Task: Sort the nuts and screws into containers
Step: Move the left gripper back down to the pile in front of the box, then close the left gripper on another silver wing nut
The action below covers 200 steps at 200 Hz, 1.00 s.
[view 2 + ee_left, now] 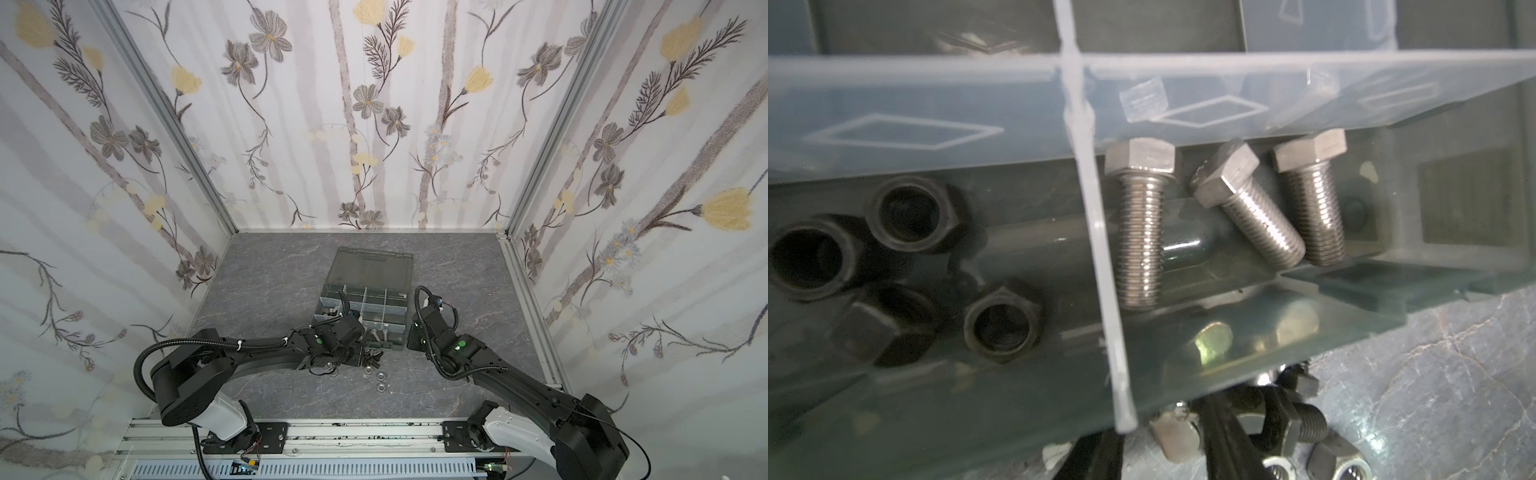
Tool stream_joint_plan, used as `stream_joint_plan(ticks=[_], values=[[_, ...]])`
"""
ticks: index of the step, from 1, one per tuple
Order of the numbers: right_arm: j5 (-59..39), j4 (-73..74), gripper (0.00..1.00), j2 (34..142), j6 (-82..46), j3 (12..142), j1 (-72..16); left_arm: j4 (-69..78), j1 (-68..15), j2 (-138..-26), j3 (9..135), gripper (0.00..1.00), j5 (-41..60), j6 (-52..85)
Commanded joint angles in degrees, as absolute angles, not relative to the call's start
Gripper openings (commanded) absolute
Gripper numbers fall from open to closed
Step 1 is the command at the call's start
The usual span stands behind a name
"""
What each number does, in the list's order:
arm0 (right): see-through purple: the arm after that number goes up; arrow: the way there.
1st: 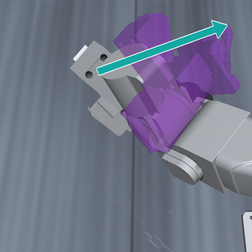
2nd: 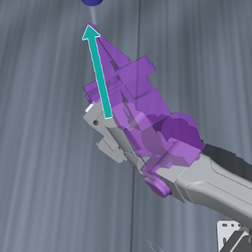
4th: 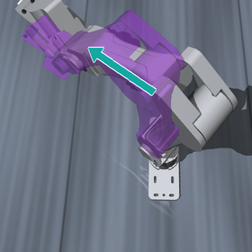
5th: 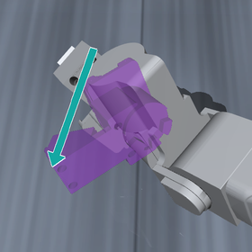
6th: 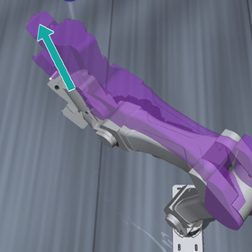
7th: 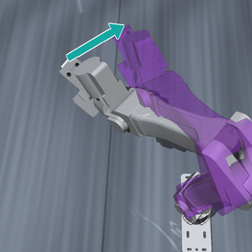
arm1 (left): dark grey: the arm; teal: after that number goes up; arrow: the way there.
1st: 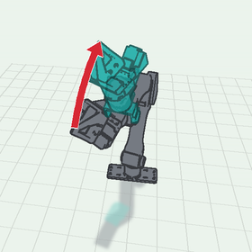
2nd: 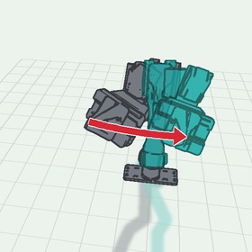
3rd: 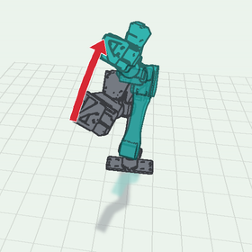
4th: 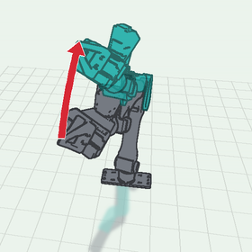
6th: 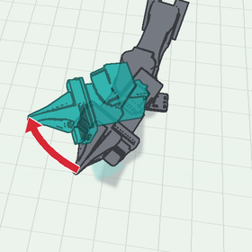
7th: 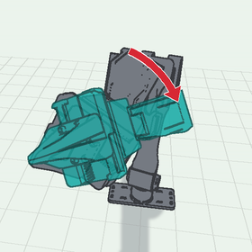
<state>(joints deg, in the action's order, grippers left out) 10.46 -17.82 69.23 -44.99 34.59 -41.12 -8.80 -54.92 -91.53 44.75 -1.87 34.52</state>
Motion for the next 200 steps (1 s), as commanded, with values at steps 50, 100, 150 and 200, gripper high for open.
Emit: stream_joint_plan(ticks=[50,100,150,200], values=[[10.89,-15.91,0.32,68.82,-46.15,34.33,-41.14,-8.79,-55.21,-93.26,45.88,0.34,-2.38,33.65],[10.99,-16.13,0.32,68.58,-46.14,34.32,-41.18,-9.05,-55.55,-93.40,45.08,0.29,-2.73,33.41],[11.31,-16.49,0.32,67.82,-46.32,34.08,-41.14,-9.32,-55.75,-92.52,45.17,0.20,-3.25,33.16],[11.42,-16.76,0.32,67.30,-46.49,33.85,-41.14,-9.40,-55.73,-90.07,44.87,0.18,-2.21,33.17]])
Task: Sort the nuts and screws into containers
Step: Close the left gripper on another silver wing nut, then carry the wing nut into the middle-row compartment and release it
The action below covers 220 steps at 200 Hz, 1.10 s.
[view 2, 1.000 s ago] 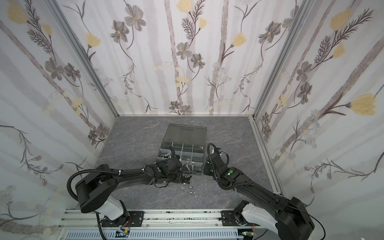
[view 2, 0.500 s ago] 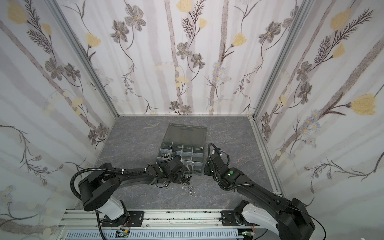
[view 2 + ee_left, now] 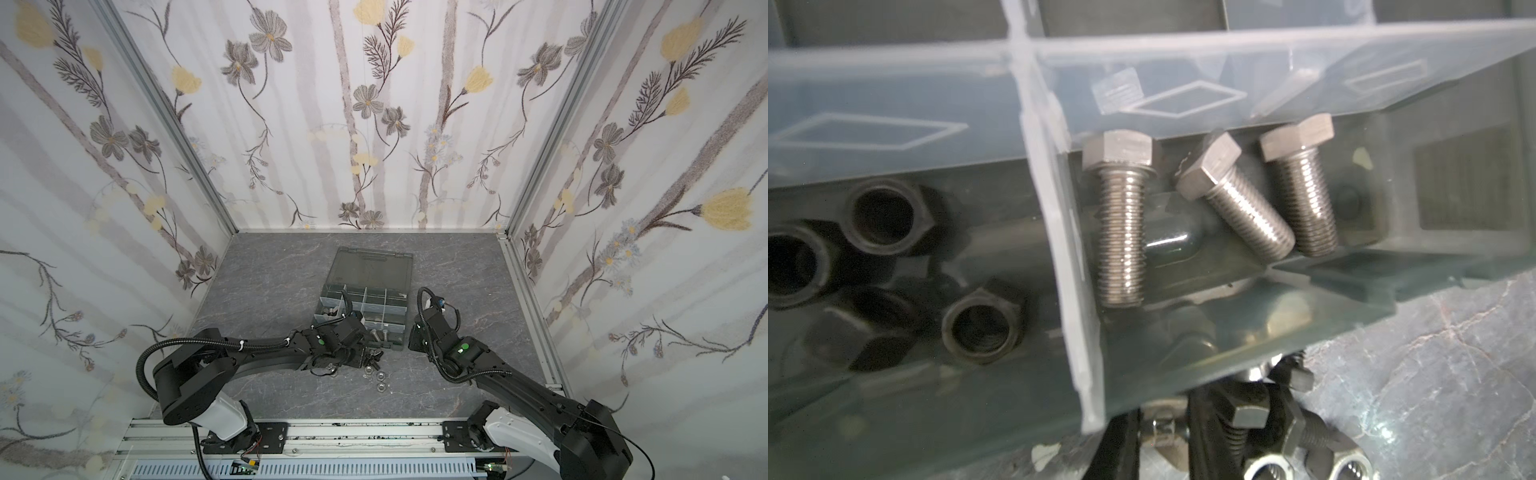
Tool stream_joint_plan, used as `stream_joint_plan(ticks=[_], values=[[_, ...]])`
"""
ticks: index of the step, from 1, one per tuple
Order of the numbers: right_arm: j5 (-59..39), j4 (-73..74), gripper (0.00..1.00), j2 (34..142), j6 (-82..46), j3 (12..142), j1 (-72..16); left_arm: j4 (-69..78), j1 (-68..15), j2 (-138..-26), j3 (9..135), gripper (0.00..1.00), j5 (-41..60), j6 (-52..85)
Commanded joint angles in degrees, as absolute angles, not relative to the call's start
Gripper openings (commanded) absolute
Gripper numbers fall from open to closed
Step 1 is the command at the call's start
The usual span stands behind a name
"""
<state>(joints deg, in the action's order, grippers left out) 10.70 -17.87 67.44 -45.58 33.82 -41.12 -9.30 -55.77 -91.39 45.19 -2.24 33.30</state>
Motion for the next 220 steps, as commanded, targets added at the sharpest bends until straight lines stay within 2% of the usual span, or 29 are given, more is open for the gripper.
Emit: stream_joint_plan(ticks=[1,62,108,165,220], values=[[11.42,-16.77,0.32,67.27,-46.49,33.84,-41.14,-9.40,-55.72,-90.04,44.81,0.18,-2.16,33.15],[11.74,-16.96,0.32,66.93,-46.59,33.16,-41.14,-10.19,-55.13,-80.05,43.68,0.18,0.00,31.72],[11.73,-17.05,0.32,68.10,-45.91,34.99,-41.07,-10.64,-45.97,-75.29,46.09,0.18,0.52,28.10],[11.75,-17.48,0.32,69.10,-45.26,37.34,-40.96,-10.63,-31.03,-80.69,50.63,0.18,3.82,22.59],[13.17,-18.98,0.32,66.57,-45.43,37.07,-40.87,-10.55,-28.08,-87.76,52.96,0.18,4.41,20.74]])
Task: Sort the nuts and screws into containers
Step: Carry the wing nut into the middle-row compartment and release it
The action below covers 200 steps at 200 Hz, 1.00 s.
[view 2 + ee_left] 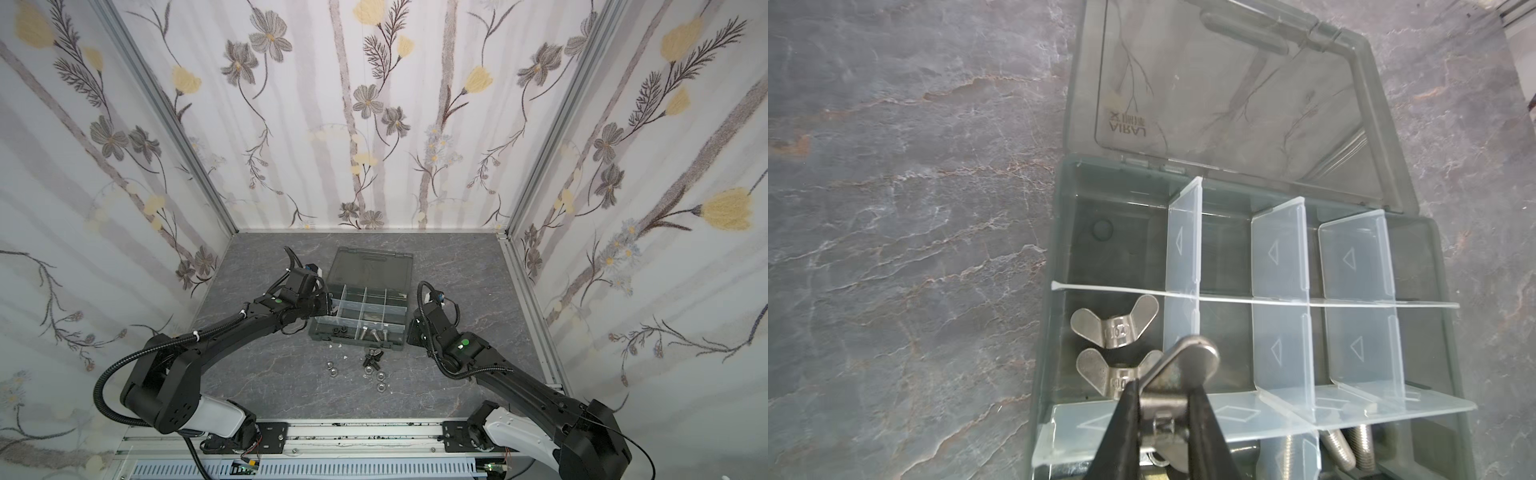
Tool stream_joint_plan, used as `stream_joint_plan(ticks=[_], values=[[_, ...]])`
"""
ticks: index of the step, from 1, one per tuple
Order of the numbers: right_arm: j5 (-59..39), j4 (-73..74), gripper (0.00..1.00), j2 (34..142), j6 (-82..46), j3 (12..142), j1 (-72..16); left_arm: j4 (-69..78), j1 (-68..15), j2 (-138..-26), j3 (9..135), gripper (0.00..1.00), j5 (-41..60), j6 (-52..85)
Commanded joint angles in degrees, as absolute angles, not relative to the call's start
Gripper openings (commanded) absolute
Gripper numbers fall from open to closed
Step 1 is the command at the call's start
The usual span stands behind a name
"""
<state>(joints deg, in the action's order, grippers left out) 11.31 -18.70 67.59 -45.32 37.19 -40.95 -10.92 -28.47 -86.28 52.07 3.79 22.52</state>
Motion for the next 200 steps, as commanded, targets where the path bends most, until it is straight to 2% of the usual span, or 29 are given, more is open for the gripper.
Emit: stream_joint_plan(ticks=[1,22,85,148,200], values=[[13.22,-19.03,0.32,66.55,-45.44,37.04,-40.91,-10.55,-28.06,-87.78,52.93,0.18,4.36,20.74],[13.26,-19.08,0.32,65.29,-46.18,35.95,-40.88,-10.55,-27.52,-89.07,53.00,0.19,4.55,20.65],[13.48,-19.34,0.32,63.15,-46.93,34.45,-40.91,-10.55,-27.12,-88.47,52.60,0.33,3.94,20.91],[13.38,-19.29,0.32,63.66,-46.89,34.45,-40.90,-10.55,-27.07,-84.90,51.18,0.34,3.71,22.27],[9.39,-16.02,0.32,66.15,-45.62,33.32,-41.13,-10.55,-27.07,-79.41,47.02,0.35,3.59,25.14]])
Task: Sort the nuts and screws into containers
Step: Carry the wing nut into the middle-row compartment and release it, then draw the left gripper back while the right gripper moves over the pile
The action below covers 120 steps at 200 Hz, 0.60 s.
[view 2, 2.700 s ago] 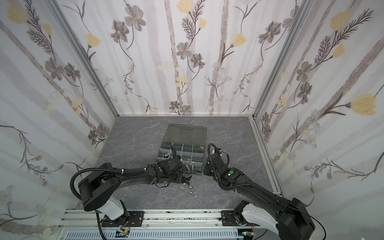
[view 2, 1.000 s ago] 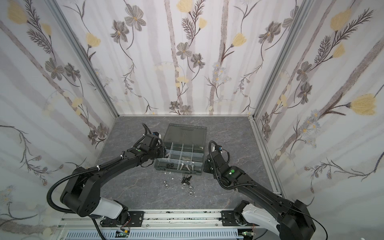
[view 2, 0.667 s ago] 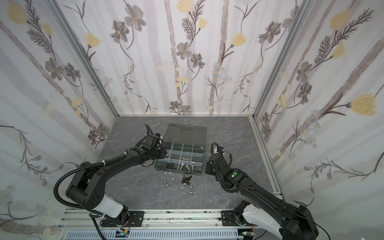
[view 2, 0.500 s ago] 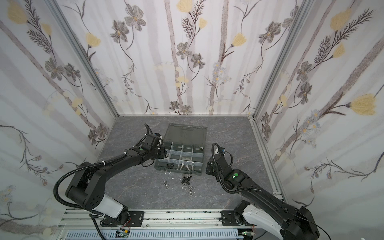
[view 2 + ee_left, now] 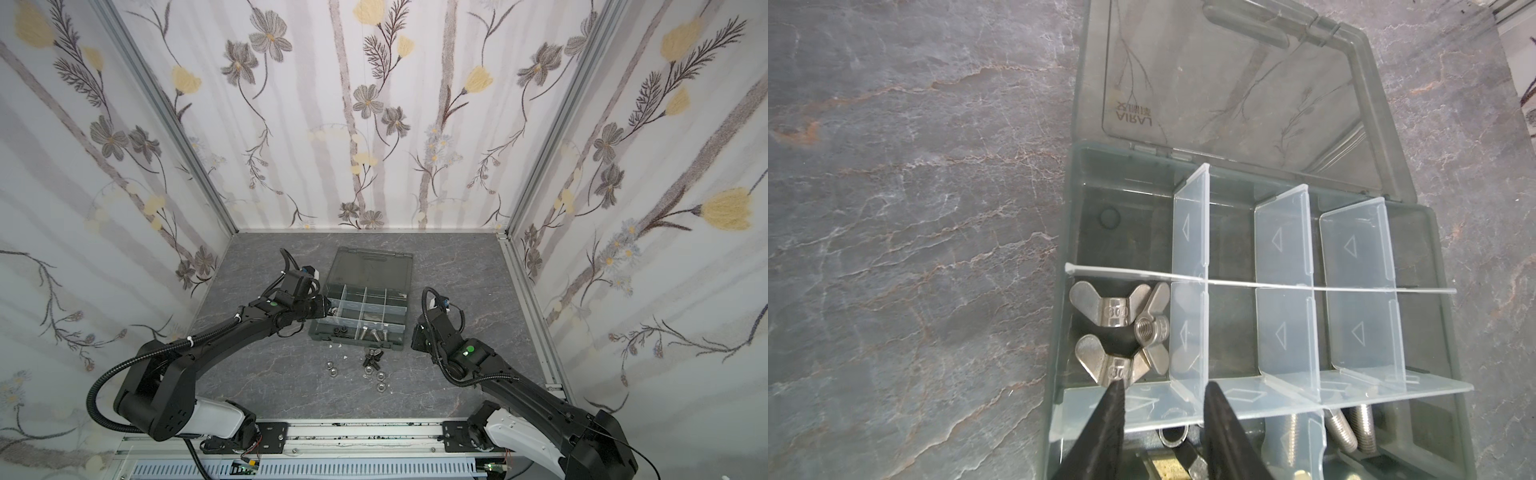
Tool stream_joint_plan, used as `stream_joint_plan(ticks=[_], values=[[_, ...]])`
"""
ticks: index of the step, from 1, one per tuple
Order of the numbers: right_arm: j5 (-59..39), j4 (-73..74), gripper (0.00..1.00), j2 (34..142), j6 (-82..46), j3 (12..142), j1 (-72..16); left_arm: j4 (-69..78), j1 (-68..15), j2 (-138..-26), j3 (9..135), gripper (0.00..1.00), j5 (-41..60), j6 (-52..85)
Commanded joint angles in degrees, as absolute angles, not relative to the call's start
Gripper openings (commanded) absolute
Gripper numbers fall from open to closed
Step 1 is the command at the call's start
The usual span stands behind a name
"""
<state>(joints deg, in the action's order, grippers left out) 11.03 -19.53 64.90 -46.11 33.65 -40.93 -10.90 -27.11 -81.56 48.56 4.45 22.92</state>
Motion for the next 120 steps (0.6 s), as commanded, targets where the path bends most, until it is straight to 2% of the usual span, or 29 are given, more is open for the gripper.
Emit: stream_joint_plan(ticks=[1,71,120], values=[[9.35,-15.97,0.32,66.25,-45.57,33.31,-41.13,-10.55,-27.07,-79.30,46.89,0.35,3.55,25.23],[6.43,-11.20,0.32,71.53,-45.14,33.25,-43.44,-10.55,-27.09,-70.70,40.39,0.36,1.92,29.69],[5.47,-8.27,0.31,78.59,-45.93,35.37,-48.36,-10.55,-27.07,-69.57,37.65,0.37,2.44,31.29]])
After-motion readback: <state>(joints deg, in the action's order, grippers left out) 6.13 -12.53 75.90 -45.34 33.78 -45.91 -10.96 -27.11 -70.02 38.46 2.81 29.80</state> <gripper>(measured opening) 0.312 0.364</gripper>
